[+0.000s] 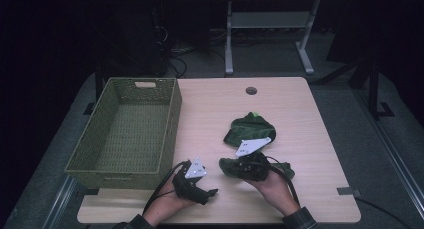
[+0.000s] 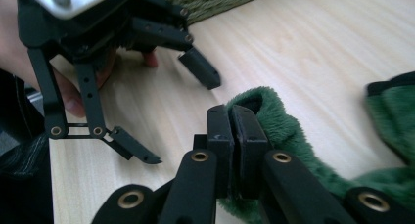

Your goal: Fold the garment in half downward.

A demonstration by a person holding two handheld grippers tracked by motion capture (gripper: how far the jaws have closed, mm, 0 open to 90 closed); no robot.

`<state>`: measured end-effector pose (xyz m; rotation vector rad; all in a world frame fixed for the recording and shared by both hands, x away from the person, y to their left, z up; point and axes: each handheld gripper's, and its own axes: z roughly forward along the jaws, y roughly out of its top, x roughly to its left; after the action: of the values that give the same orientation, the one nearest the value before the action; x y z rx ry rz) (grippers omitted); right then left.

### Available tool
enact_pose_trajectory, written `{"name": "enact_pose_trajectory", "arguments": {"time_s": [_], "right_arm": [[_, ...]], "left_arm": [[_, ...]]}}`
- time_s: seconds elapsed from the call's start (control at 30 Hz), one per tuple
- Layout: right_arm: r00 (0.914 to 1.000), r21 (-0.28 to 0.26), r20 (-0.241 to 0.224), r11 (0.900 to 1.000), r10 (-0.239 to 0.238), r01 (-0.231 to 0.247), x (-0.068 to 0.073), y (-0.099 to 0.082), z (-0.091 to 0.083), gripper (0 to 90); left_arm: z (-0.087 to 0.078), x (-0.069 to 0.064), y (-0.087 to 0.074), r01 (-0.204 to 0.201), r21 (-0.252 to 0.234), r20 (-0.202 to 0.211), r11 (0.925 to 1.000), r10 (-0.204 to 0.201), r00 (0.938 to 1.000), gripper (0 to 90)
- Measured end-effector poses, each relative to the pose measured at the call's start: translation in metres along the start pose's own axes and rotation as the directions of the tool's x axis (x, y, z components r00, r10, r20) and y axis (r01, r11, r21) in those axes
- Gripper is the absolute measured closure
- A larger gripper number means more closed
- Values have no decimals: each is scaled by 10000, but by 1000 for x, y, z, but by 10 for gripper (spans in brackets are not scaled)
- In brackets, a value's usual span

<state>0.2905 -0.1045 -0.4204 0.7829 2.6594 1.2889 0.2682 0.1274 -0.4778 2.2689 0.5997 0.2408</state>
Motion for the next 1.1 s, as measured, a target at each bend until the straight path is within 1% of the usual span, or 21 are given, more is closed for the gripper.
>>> {"name": "enact_pose_trajectory", "arguments": {"time_s": [0.03,0.1,0.2,0.33,0.37,0.4,0.47,0.53,0.6,0.67,0.7,0.73,0.8,0.87,0.93,0.97,1.1], "right_arm": [[10000,-59,73,10000,-13,13,-2,0,-3,873],[9997,-209,202,9997,97,-93,-6,1,-10,871],[9986,-338,517,9994,110,-93,-13,-1,-21,870],[9956,-446,860,9985,361,-324,-22,-6,-34,867],[9946,-434,906,9979,510,-472,-24,-8,-38,867],[9939,-479,970,9977,530,-485,-26,-10,-40,864],[9928,-453,1036,9974,609,-565,-30,-15,-44,861],[9901,-404,1141,9962,816,-774,-33,-21,-47,856],[9877,-299,1238,9953,951,-921,-38,-26,-49,849],[9852,-159,1405,9951,985,-972,-42,-32,-51,835],[9817,-4,1589,9943,1050,-1063,-43,-34,-52,827],[9789,82,1731,9937,1090,-1121,-45,-37,-54,825],[9761,48,1775,9918,1251,-1279,-48,-42,-58,825],[9718,249,1965,9901,1305,-1380,-52,-47,-59,816],[9681,301,2097,9887,1373,-1468,-54,-52,-61,817],[9675,227,2093,9885,1418,-1498,-55,-53,-63,818],[9696,-285,2094,9920,1266,-1234,-53,-46,-69,851]], "left_arm": [[0,0,0,-68,62,1,10000,68,10000,123],[0,0,0,-57,43,1,10000,57,10000,123],[0,1,0,-94,57,-16,9999,94,10000,123],[0,1,0,-95,54,-20,9999,95,10000,122],[0,1,1,-94,61,-13,9999,94,10000,123],[0,1,1,-98,68,-23,9999,98,9999,123],[0,1,1,-102,43,-32,9999,103,9999,123],[1,0,1,-53,33,-15,10000,53,10000,122],[0,1,1,-101,38,-33,9999,102,9999,122],[0,1,1,-102,40,-34,9999,102,9999,123],[1,0,1,-50,-7,-26,10000,50,10000,123],[0,1,1,-119,27,-40,9999,119,9999,123],[0,1,1,-95,56,-18,9999,95,10000,123],[0,0,1,-85,56,-13,9999,85,10000,122],[0,0,1,-88,55,-13,9999,88,10000,122],[0,1,1,-91,58,-13,9999,91,10000,123],[1,1,1,-85,7,-40,10000,85,10000,123]]}}
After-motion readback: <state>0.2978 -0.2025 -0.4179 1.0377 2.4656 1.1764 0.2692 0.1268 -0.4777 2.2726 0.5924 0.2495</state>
